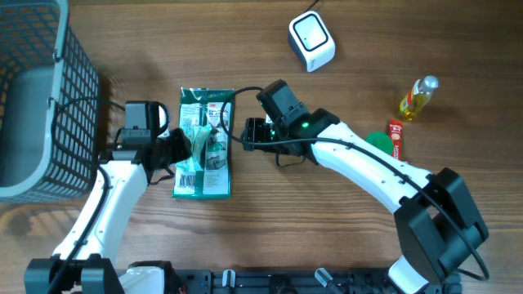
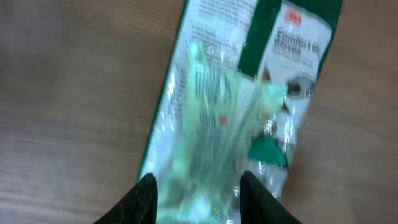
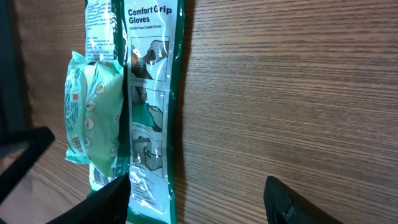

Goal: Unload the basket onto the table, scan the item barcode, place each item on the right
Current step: 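Reach the left gripper onto the glove pack to hold it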

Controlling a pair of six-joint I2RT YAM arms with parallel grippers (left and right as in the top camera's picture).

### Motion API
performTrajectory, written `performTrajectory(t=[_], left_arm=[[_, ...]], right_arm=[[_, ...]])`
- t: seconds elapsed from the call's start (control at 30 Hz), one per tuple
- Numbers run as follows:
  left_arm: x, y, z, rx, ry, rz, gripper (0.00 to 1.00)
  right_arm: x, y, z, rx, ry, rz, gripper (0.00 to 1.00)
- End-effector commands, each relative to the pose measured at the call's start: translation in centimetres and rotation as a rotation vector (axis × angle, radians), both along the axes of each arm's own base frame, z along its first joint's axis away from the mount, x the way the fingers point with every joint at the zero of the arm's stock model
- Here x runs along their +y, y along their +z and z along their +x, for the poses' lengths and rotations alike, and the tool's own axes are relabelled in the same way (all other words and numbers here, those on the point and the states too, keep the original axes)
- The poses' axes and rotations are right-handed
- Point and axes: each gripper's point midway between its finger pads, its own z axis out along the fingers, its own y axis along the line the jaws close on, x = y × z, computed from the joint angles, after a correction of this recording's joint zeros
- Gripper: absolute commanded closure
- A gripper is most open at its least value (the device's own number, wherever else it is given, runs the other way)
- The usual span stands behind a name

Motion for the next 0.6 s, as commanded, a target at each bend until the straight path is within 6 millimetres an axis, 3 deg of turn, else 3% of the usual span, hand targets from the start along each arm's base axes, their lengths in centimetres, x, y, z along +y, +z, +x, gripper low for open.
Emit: performTrajectory(t=[0.0, 0.17, 0.5, 0.57], left_arm=[[0.9, -1.3, 0.1, -0.014, 0.015, 0.059, 0.67], [0.9, -2.3, 1.0, -0.021, 0.016, 0.059, 0.67], [-0.9, -6.0, 0.2, 0.095, -0.03, -0.04, 0.66], [-1.2, -6.0, 0.2, 0.095, -0.037, -0.056, 0.71]], right_arm=[[0.0, -0.7, -0.3, 0.012, 0.024, -0.009, 0.32], [0.0, -0.7, -0.3, 0.012, 0.024, -0.009, 0.32], [0.0, -0.7, -0.2, 0.01, 0.022, -0.012, 0.31], [0.0, -0.7, -0.2, 0.01, 0.023, -0.012, 0.31]])
